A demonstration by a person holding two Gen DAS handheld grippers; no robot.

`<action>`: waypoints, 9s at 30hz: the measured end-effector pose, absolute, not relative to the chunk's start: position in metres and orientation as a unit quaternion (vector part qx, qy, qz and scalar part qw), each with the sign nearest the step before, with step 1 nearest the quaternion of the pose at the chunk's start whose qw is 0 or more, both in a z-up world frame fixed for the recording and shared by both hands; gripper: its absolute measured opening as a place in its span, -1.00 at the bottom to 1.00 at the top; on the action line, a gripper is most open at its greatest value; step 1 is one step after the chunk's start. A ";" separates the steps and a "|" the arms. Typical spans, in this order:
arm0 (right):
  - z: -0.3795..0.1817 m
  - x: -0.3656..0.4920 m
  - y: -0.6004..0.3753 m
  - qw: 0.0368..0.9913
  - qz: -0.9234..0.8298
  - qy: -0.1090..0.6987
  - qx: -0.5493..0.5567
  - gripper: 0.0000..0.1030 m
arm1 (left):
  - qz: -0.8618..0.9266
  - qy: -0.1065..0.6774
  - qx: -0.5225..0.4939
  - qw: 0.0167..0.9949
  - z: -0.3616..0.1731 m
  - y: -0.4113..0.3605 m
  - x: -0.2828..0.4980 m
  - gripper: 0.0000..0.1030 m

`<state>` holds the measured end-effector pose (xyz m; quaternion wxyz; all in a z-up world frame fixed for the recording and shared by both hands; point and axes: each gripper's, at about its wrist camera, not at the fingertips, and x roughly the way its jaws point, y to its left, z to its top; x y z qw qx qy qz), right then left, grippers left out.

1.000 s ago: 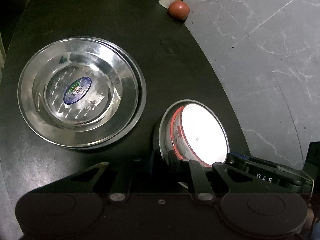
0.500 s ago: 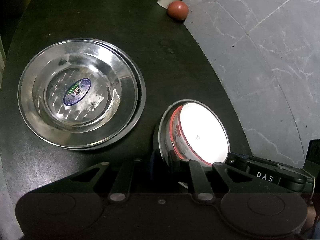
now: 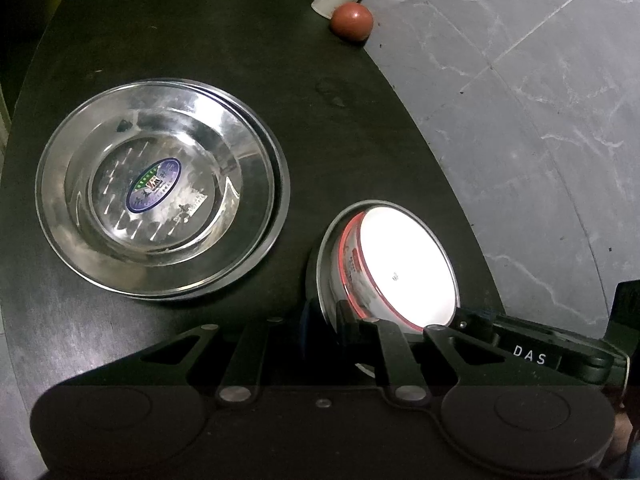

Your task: Organize plates and bowls

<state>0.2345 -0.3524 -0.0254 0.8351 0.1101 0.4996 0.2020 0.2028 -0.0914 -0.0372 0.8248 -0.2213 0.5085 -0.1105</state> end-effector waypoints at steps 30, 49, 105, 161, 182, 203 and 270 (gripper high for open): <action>-0.005 0.226 -0.347 0.850 0.210 0.463 0.138 -0.62 | -0.123 0.474 -0.198 0.849 0.001 -0.074 0.199 -0.73; 0.011 0.244 -0.286 0.850 0.237 0.452 0.134 -0.61 | -0.094 0.459 -0.201 0.860 0.026 -0.008 0.208 -0.77; 0.000 0.259 -0.201 0.836 0.226 0.482 0.131 -0.60 | -0.086 0.486 -0.206 0.845 0.006 0.059 0.238 -0.79; -0.004 0.263 -0.191 0.831 0.226 0.493 0.122 -0.59 | -0.073 0.502 -0.209 0.836 -0.009 0.063 0.248 -0.79; -0.004 0.262 -0.190 0.831 0.225 0.494 0.122 -0.58 | -0.073 0.503 -0.209 0.836 -0.008 0.062 0.248 -0.79; -0.003 0.260 -0.188 0.836 0.218 0.492 0.112 -0.56 | -0.069 0.504 -0.204 0.836 -0.007 0.062 0.249 -0.69; 0.027 0.241 -0.225 0.854 0.304 0.413 0.083 0.53 | 0.104 0.387 -0.164 0.901 0.044 0.017 0.187 0.91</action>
